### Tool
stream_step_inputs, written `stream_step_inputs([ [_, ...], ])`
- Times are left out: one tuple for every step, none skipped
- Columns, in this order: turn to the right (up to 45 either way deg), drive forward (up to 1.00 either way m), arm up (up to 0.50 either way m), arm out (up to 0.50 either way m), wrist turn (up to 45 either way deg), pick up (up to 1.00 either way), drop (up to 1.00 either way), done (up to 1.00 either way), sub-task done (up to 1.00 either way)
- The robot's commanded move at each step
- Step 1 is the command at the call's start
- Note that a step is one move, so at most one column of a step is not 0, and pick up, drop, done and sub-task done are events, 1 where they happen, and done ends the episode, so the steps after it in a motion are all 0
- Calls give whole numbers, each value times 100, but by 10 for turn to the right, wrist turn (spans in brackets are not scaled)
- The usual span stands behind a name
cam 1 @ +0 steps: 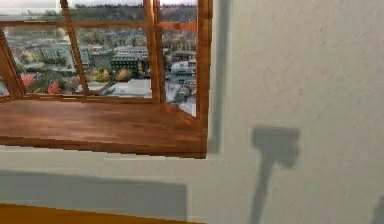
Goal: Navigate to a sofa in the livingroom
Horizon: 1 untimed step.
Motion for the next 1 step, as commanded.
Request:
stream_step_inputs([
  [450,0,0,0,0,0,0,0,0],
])
